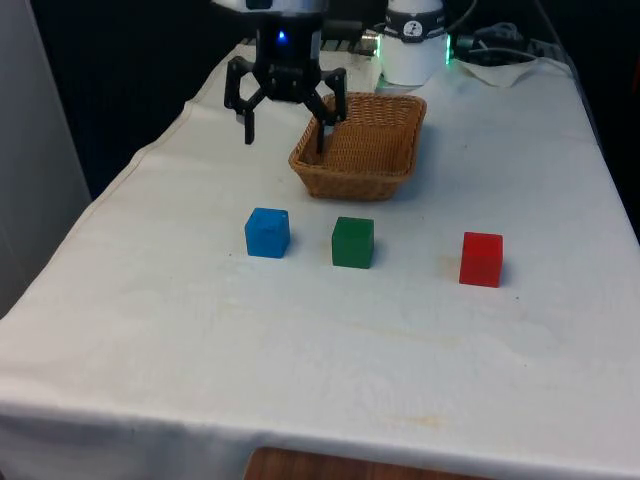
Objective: Pick up the blue cube and place it into the basket.
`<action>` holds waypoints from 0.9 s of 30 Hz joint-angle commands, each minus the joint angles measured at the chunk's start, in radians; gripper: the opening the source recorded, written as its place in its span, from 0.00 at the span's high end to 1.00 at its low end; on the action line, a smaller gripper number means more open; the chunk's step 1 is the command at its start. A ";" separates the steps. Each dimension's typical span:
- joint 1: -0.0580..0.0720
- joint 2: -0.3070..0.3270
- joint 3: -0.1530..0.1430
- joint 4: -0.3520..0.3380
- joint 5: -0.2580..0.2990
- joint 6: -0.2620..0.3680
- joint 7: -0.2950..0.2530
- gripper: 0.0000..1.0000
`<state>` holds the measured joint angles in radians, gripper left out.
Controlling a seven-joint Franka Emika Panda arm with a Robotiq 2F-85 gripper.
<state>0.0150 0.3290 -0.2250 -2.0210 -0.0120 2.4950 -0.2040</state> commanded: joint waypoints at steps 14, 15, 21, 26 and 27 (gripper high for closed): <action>-0.025 0.081 -0.020 0.015 0.145 0.063 -0.161 0.00; -0.025 0.086 -0.021 0.017 0.150 0.064 -0.166 0.00; -0.024 0.121 -0.024 0.038 0.177 0.068 -0.189 0.00; -0.016 0.130 -0.035 0.045 0.169 0.060 -0.181 0.00; -0.021 0.130 -0.027 0.042 0.179 0.072 -0.191 0.00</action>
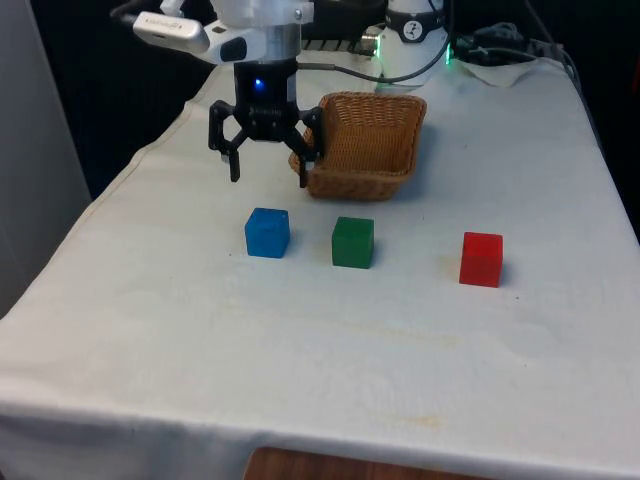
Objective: Pick up the blue cube and place it into the basket.
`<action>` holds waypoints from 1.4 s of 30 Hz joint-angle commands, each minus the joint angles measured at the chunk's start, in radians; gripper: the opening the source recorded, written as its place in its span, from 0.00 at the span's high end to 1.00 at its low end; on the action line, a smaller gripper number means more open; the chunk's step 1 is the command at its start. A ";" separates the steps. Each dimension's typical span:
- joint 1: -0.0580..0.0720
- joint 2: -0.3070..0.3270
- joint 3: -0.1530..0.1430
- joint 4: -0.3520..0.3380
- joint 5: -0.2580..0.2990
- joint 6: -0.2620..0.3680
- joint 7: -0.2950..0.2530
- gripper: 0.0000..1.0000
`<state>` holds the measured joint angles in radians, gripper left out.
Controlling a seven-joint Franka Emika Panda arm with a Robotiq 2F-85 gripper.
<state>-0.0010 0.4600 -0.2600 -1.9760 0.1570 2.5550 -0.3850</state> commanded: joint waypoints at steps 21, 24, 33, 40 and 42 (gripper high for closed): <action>-0.015 0.073 -0.001 0.005 0.013 0.080 -0.015 0.00; -0.017 0.090 0.001 0.008 0.015 0.099 -0.014 0.00; -0.023 0.119 0.009 0.026 0.044 0.114 -0.026 0.00; -0.023 0.146 0.004 0.045 0.076 0.113 -0.048 0.00; -0.027 0.160 0.004 0.055 0.084 0.110 -0.055 0.00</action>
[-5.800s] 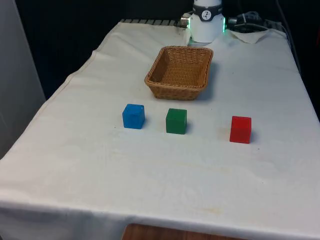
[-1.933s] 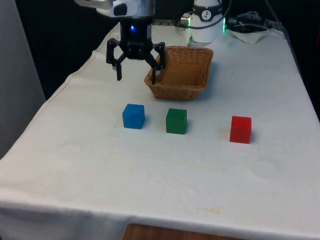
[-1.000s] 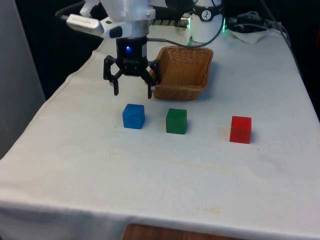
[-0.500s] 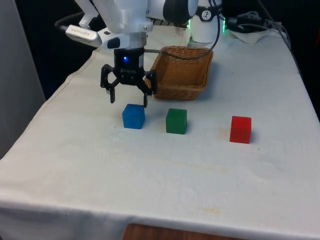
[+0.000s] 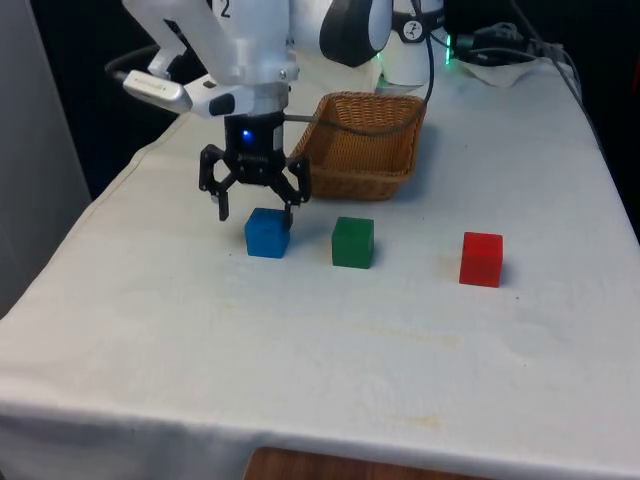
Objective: Pick up the blue cube and place it into the basket.
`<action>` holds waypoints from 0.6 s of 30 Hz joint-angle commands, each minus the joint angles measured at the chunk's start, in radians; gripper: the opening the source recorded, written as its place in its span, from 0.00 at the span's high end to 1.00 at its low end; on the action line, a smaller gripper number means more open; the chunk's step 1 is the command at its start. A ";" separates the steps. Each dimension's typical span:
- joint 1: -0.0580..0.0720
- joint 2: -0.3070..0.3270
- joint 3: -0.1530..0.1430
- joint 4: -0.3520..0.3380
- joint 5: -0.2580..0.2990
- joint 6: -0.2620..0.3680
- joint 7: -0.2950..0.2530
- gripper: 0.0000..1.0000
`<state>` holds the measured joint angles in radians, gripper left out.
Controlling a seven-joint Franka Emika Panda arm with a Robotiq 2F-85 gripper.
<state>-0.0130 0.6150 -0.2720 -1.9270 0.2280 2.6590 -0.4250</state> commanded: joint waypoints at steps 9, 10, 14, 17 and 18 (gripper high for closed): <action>-0.016 0.029 0.001 0.032 0.030 -0.005 -0.035 0.00; -0.010 0.028 -0.005 0.029 0.025 -0.003 -0.028 0.00; -0.015 0.031 0.001 0.033 0.031 -0.008 -0.034 0.00; -0.015 0.033 0.002 0.032 0.032 -0.009 -0.033 0.00; -0.010 0.031 -0.005 0.029 0.025 -0.007 -0.028 0.00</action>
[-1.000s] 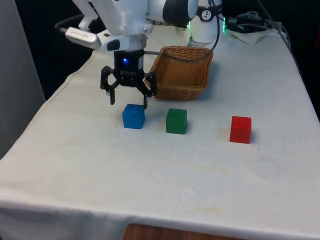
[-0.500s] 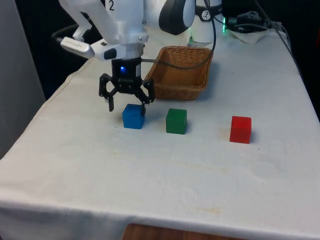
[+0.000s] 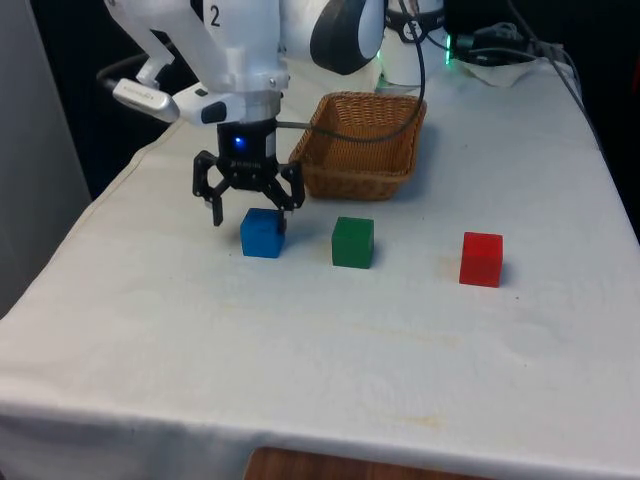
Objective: Pick up the blue cube and place it into the basket.
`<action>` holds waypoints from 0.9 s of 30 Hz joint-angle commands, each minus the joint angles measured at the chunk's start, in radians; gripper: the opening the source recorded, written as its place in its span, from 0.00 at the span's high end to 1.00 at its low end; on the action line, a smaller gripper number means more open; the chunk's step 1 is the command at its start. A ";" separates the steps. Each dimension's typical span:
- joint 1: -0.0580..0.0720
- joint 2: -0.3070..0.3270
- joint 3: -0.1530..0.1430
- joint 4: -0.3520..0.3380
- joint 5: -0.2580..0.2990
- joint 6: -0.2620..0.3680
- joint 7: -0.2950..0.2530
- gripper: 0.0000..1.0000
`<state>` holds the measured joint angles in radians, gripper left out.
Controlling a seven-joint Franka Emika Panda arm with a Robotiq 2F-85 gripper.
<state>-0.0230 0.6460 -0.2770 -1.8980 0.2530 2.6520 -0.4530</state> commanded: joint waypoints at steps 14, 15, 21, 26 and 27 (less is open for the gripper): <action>0.020 0.001 0.004 -0.002 -0.002 -0.001 0.018 0.00; 0.020 0.001 0.004 -0.002 -0.001 -0.001 0.018 0.00; 0.019 0.001 0.007 -0.003 0.000 0.000 0.014 0.00; 0.019 0.004 0.006 -0.002 0.000 0.000 0.015 0.32; 0.019 0.004 0.006 -0.002 0.000 0.000 0.015 0.44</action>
<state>-0.0040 0.6480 -0.2710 -1.9010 0.2530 2.6520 -0.4390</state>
